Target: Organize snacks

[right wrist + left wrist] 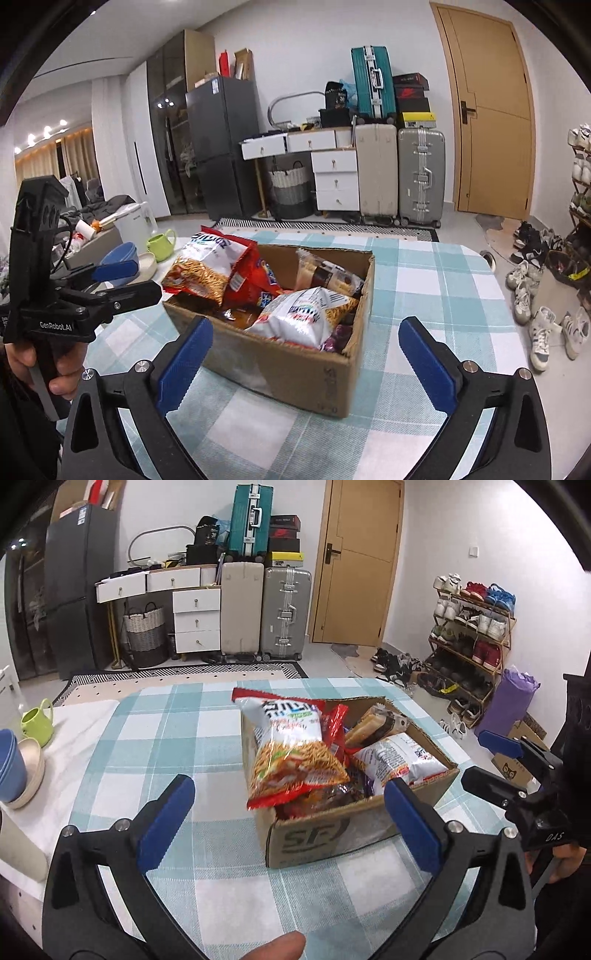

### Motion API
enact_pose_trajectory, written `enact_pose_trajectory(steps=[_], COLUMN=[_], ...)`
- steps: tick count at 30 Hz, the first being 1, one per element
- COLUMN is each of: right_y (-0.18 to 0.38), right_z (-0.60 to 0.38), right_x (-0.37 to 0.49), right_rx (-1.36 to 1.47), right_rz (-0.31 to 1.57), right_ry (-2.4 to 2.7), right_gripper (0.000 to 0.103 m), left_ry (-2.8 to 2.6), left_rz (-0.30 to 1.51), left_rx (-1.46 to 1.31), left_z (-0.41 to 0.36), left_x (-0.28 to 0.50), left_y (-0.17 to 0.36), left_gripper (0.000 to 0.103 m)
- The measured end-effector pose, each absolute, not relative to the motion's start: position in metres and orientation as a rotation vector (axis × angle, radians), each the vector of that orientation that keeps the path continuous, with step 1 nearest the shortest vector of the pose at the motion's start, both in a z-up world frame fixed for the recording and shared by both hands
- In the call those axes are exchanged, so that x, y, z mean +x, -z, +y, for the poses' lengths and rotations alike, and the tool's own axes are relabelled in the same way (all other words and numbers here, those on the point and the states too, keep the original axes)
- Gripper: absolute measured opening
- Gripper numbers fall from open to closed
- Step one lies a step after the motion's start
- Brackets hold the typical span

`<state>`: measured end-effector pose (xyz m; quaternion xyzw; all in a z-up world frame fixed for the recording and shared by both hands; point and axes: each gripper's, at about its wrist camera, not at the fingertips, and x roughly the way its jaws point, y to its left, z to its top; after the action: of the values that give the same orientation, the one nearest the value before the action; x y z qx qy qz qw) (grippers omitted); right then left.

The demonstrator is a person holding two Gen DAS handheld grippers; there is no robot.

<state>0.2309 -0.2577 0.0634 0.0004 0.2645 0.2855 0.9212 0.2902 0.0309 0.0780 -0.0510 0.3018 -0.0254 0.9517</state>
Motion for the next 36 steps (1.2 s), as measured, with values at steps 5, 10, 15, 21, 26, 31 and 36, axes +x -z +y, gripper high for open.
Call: enact_pose_trajectory(steps=[5,10,15,21,26,31,36], right_y=[-0.055,-0.048,-0.042,-0.035,-0.030,-0.024,-0.025], right_z=[-0.260,-0.265,-0.271,-0.275,-0.273,-0.272,-0.272], right_x=[0.216,0.205,0.191,0.181,0.177,0.176,0.173], right_rx=[0.026,0.043,0.042,0.041,0.024,0.021,0.020], right_rz=[0.516,0.481,0.430,0.391,0.383,0.366,0.347], right_ry=[-0.608,-0.617,-0.619,-0.625,-0.626,-0.623,-0.623], right_gripper=[0.102,0.102,0.102,0.102,0.102,0.102,0.102], left_ry=[0.021,-0.009,-0.011,-0.011,-0.003,-0.003,-0.011], left_rz=[0.582,0.539,0.520,0.491,0.462,0.437,0.415], left_rx=[-0.116,-0.121,-0.132,-0.126,-0.120,-0.106,-0.091], left_z=[0.033,0.032,0.032,0.027,0.023,0.020,0.016], left_x=[0.266,0.245,0.234,0.227,0.221,0.220,0.220], left_y=[-0.066,-0.052,-0.040,-0.032,-0.026,-0.024,-0.018], left_gripper=[0.102,0.102,0.102,0.102,0.102,0.102,0.102])
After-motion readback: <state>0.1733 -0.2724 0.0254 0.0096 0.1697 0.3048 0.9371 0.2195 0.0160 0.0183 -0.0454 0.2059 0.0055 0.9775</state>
